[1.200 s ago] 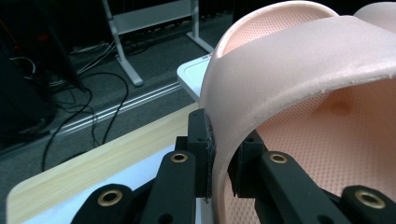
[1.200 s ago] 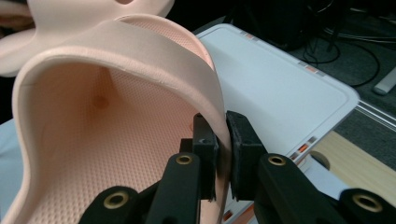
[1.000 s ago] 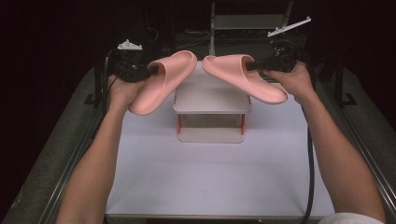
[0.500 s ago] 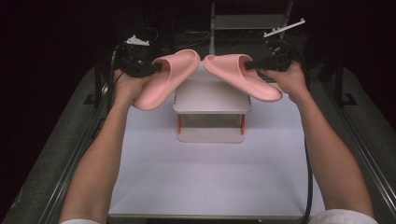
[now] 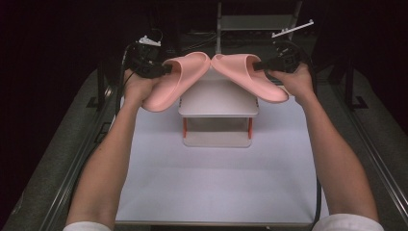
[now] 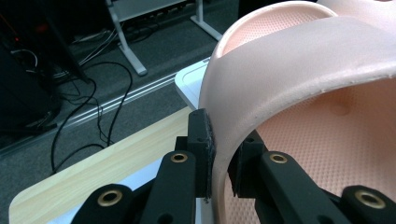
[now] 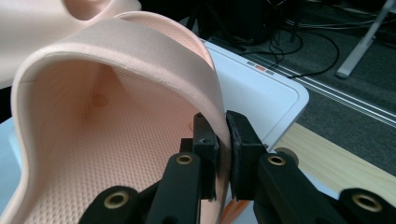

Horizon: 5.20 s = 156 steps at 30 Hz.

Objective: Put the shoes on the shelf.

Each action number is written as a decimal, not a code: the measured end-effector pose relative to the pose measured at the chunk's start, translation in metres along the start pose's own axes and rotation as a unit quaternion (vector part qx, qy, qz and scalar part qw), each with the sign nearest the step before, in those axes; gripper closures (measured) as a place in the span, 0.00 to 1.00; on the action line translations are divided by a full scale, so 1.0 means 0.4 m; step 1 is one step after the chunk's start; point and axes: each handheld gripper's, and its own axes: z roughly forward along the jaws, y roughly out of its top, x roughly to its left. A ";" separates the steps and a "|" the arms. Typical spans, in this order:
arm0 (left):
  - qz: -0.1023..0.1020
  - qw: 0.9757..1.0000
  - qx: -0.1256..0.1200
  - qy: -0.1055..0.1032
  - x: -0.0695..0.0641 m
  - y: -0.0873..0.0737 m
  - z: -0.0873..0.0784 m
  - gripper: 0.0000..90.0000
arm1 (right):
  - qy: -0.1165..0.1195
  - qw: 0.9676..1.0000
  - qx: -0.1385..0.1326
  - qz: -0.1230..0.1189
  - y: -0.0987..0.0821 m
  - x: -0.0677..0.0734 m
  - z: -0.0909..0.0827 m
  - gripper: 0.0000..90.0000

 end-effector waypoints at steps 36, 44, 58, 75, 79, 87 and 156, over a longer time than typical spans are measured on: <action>-0.019 1.000 0.012 -0.003 -0.049 0.030 0.066 0.79 | -0.049 0.998 -0.010 0.025 0.003 0.015 0.042 0.86; -0.017 1.000 0.021 0.004 -0.071 0.035 0.093 0.77 | -0.057 0.998 -0.009 0.035 0.002 0.027 0.055 0.83; -0.013 0.999 0.040 0.008 -0.088 0.028 0.131 0.75 | -0.076 0.996 -0.002 0.041 -0.011 0.035 0.088 0.80; -0.022 0.999 0.040 -0.001 -0.095 0.020 0.146 0.72 | -0.061 0.997 -0.002 0.050 -0.024 0.043 0.103 0.74; -0.025 0.999 0.038 -0.003 -0.097 0.020 0.147 0.71 | -0.054 0.997 -0.004 0.056 -0.023 0.048 0.107 0.73; -0.028 0.999 0.034 -0.002 -0.099 0.017 0.148 0.69 | -0.046 0.997 -0.010 0.062 -0.024 0.053 0.110 0.69; -0.008 0.999 -0.035 -0.041 -0.114 -0.082 -0.005 0.53 | 0.088 0.994 -0.054 0.038 -0.137 0.114 -0.024 0.57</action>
